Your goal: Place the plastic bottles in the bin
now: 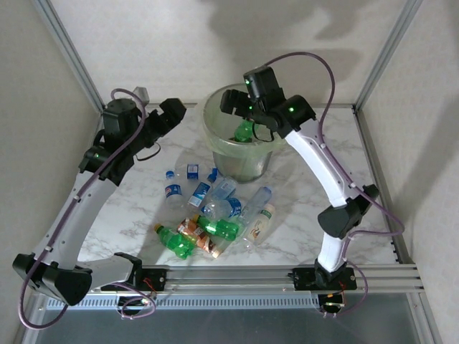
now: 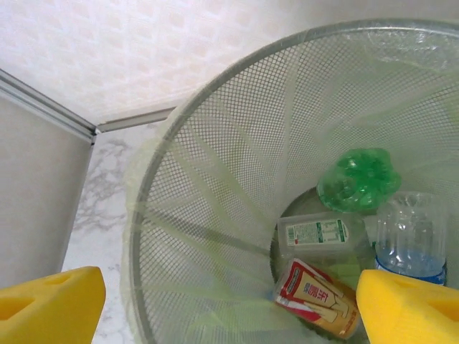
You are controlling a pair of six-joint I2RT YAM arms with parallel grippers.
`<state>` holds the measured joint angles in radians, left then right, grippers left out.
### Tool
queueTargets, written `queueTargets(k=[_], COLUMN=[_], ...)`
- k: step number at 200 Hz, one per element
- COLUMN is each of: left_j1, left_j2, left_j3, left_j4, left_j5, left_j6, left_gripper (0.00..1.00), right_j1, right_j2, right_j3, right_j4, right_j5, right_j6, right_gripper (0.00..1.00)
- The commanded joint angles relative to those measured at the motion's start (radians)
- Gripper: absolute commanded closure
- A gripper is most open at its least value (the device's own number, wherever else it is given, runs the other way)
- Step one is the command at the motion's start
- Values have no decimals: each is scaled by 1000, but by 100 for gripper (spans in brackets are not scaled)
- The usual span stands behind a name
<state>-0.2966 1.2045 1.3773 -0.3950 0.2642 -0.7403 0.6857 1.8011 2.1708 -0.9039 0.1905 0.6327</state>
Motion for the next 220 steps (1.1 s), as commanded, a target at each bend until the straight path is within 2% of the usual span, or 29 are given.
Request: queueTargets(k=[1,42,61,112,146,181,220], left_j1=[7,6,-4,-65,-70,-69,-70], left_j2=[-43,-62,-22,-7,-11,-43,-29], left_j3=[-4,-114,-97,-68,-109,-150,-176], left_j4=[-41,-32,-21,2,43,40,64], left_j5=[12,-5,39,-13,22,-6,29], left_j6=[61,59,38,18,-16,-5,-17], left_gripper=[12,16,20,20,21,20,22], right_j1=[56,141,214,340,411,421,444], right_j2=[-125,-293,-371,-547,-573,-530,-480], right_j3=[-74,-289,-398,-653,-726,-810,-871], right_j4=[39,150,180,186,69,7,-124], right_j5=[18,37,99,130,191,178,199], right_j6=[-7,-28,-24,24,124,263,431], right_gripper=[9,10,10,10,10,13,11])
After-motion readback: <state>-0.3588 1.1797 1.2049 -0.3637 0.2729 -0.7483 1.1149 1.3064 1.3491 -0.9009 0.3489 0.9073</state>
